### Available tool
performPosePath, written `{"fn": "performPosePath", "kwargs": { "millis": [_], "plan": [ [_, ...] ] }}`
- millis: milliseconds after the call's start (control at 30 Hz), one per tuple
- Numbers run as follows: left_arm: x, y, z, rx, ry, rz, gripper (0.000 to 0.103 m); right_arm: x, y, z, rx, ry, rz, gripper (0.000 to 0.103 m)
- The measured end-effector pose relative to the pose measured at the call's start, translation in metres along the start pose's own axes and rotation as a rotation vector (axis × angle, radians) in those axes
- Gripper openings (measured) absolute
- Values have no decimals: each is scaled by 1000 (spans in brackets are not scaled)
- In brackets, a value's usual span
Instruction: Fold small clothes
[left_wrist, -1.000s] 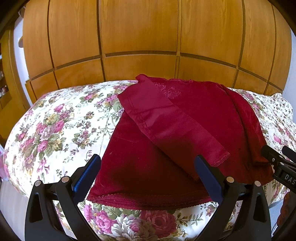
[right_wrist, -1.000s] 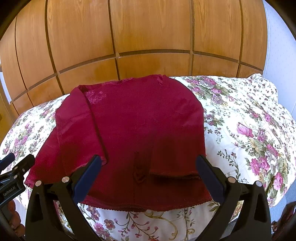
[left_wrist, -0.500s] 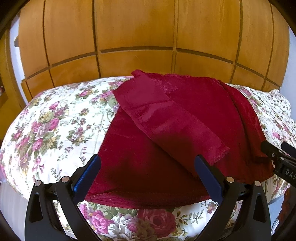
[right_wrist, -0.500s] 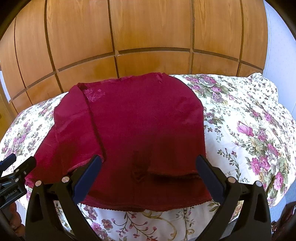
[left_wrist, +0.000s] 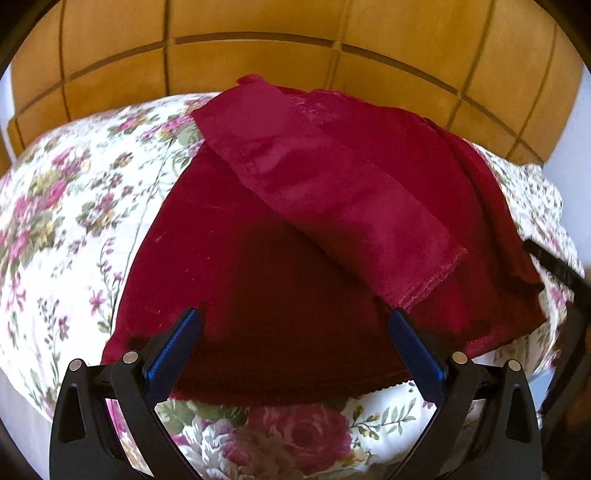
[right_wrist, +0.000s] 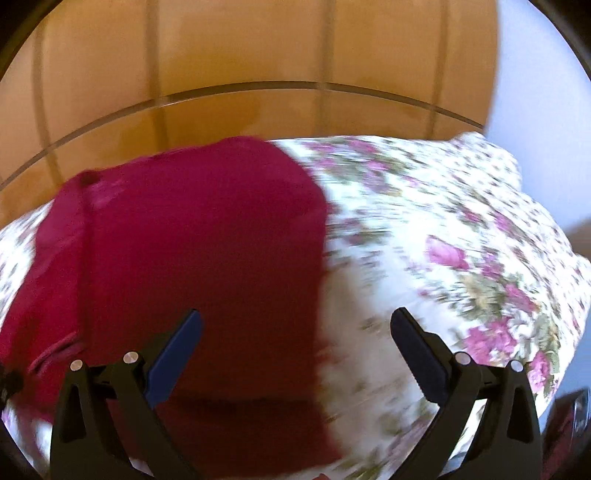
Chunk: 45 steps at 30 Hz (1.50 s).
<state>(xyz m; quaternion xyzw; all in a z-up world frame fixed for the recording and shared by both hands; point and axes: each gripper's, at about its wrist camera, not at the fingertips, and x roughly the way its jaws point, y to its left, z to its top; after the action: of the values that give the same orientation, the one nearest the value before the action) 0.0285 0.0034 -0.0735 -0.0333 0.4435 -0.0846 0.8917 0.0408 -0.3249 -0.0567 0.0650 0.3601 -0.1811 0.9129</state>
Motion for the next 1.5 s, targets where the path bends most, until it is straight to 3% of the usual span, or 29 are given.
{"fn": "performPosePath", "kwargs": {
  "millis": [100,267,400,633,733,833,967,1000,1067,1133,1200,1333,1500],
  "plan": [
    [-3,-5,6,13,-42,-44,100,28,-27,21,54,-6,-104,101],
    [4,-18,35,51,-76,-48,100,78,-58,47,104,52,-213,101],
    [20,-42,60,128,-65,-72,100,107,-74,54,160,150,-202,101],
    [62,-77,68,269,-17,-55,100,105,-63,46,127,121,-253,101],
    [76,-76,61,255,7,-37,100,113,-60,47,125,123,-255,101],
    [74,-70,52,239,-36,-51,100,114,-59,46,120,122,-261,101],
    [77,-72,53,241,-9,-20,100,113,-54,45,92,113,-295,101],
    [75,-73,53,241,-5,-21,97,113,-52,45,85,112,-303,101],
    [69,-71,54,248,-18,-65,72,113,-52,45,82,110,-307,101],
    [61,-70,54,265,-42,-78,25,114,-52,45,82,111,-306,101],
    [54,-64,57,260,-42,-110,12,114,-51,45,82,112,-307,101],
    [36,-36,65,162,-59,-164,8,113,-52,45,81,111,-307,101],
    [3,27,90,1,-154,-143,8,114,-51,45,82,111,-307,101]
  ]
}}
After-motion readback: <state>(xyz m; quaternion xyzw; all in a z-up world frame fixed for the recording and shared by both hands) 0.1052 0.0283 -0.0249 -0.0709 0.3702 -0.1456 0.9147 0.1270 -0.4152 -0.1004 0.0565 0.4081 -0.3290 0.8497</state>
